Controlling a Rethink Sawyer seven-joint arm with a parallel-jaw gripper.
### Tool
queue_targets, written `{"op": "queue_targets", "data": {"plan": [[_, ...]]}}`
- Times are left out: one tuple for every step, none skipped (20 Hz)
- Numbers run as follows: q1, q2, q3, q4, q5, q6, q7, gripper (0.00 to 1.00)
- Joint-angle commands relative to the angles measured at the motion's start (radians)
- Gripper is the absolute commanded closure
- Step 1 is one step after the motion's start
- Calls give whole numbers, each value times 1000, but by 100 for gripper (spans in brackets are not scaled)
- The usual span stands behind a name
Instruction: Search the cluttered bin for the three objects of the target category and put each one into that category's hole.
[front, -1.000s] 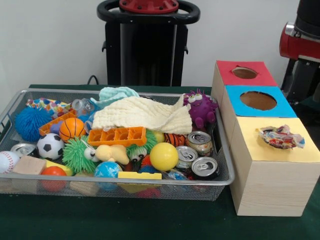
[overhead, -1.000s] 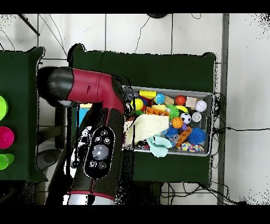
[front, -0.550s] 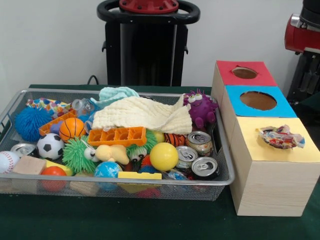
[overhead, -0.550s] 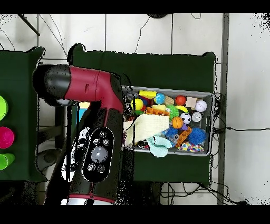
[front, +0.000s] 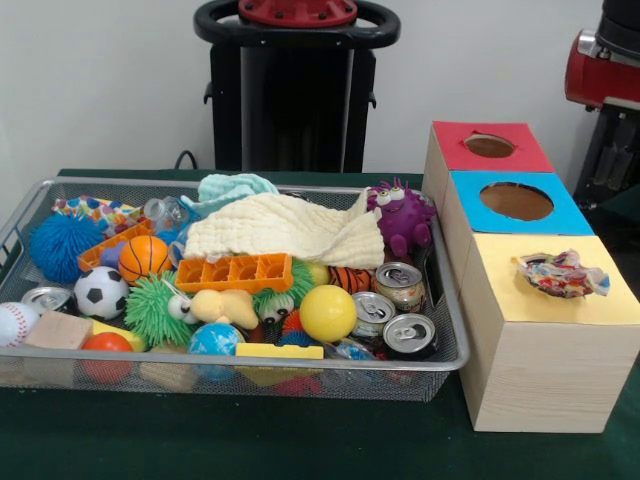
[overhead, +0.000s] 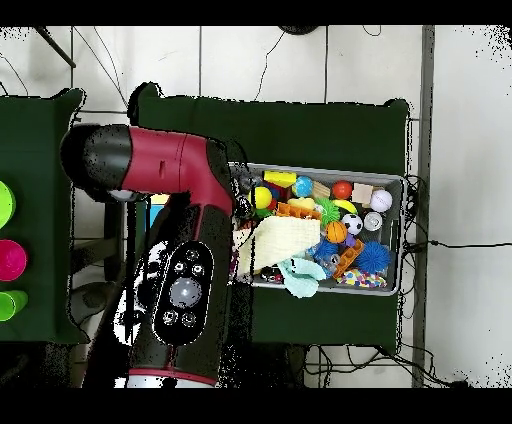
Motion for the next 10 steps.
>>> {"op": "queue_targets", "data": {"plan": [[5,0,38,36,-37,-87,158,100],[2,6,40,32,-35,-103,159,100],[-2,11,44,32,-31,-114,158,100],[-4,18,45,27,-31,-125,161,100],[-9,24,51,30,-30,-144,155,100],[-13,31,54,25,-27,-151,156,100],[-17,39,56,20,-24,-157,158,100],[-21,46,59,15,-22,-164,159,100],[-21,47,60,19,-20,-173,161,100],[-21,48,61,23,-18,-181,162,100]]}}
